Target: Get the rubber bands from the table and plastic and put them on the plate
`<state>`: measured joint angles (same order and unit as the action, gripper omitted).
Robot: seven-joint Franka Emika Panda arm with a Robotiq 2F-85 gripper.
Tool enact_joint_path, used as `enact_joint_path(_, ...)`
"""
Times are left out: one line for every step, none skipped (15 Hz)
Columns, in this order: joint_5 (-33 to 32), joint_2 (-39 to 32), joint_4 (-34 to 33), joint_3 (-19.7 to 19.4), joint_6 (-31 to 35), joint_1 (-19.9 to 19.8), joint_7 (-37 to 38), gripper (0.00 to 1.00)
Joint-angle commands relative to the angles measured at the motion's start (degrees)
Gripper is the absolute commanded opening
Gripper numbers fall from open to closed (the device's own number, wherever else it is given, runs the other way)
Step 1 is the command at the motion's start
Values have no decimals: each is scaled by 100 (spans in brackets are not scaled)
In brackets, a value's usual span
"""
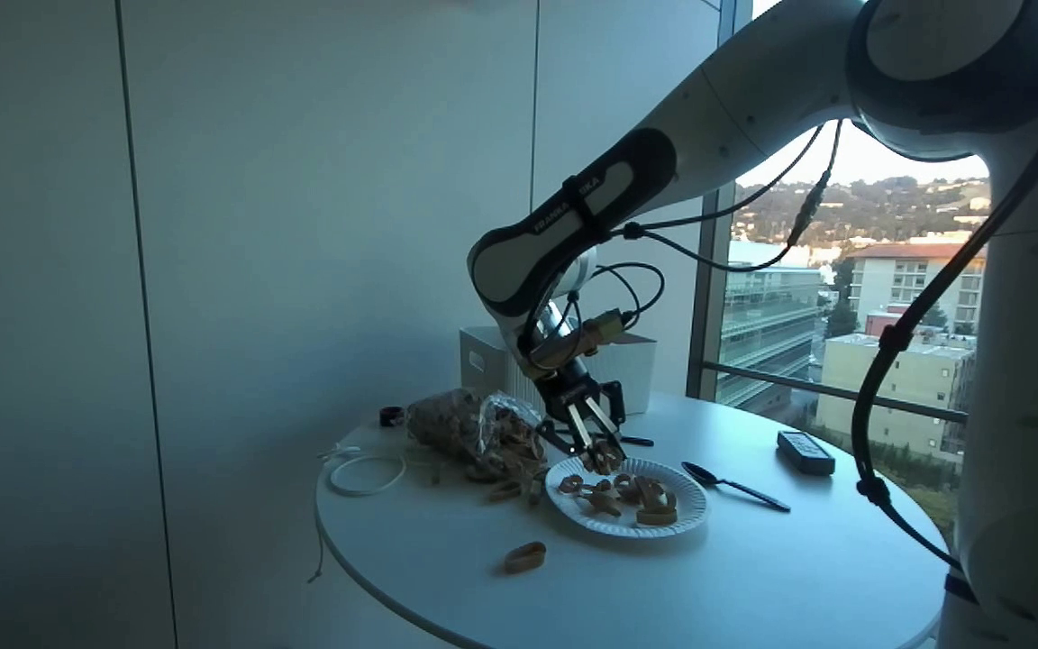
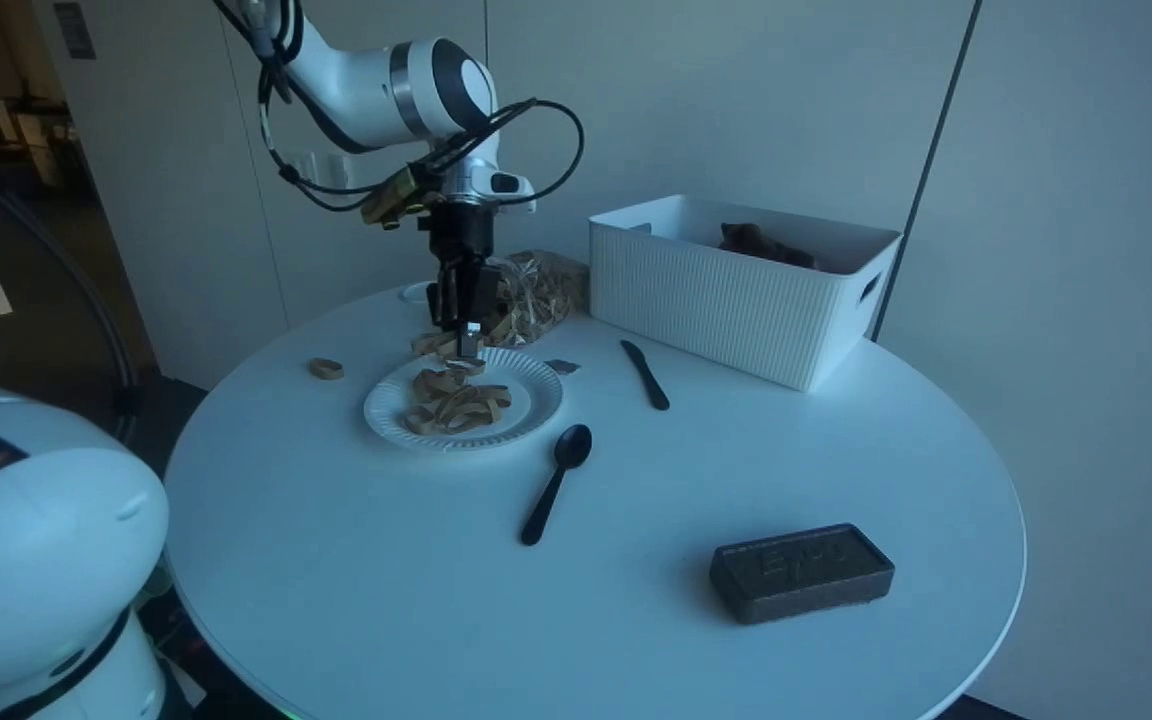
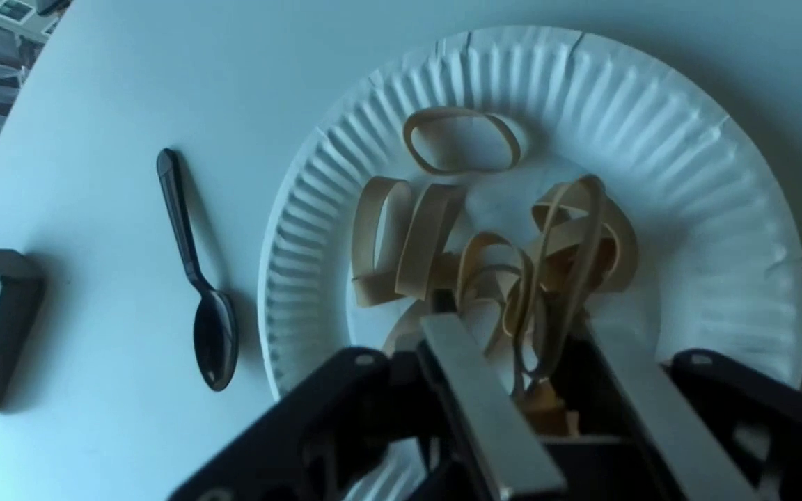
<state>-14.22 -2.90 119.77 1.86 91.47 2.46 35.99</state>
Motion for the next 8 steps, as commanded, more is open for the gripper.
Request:
enact_joint_path(183,152,91,-29,77,-14,-31,66)
enact_joint_path(175,163,96,-27,85,-12,-15,73)
enact_joint_path(175,185,91,-27,76,-12,-15,82)
enact_joint_path(164,192,87,-27,68,-13,-18,88)
enact_joint_path(150,203,82,-28,72,-15,5,97)
enact_joint_path(128,216,78,-27,58,-15,15,100)
enact_joint_path(121,276,95,-27,97,-17,47,100)
enact_joint_path(106,363,122,-26,141,-18,81,100)
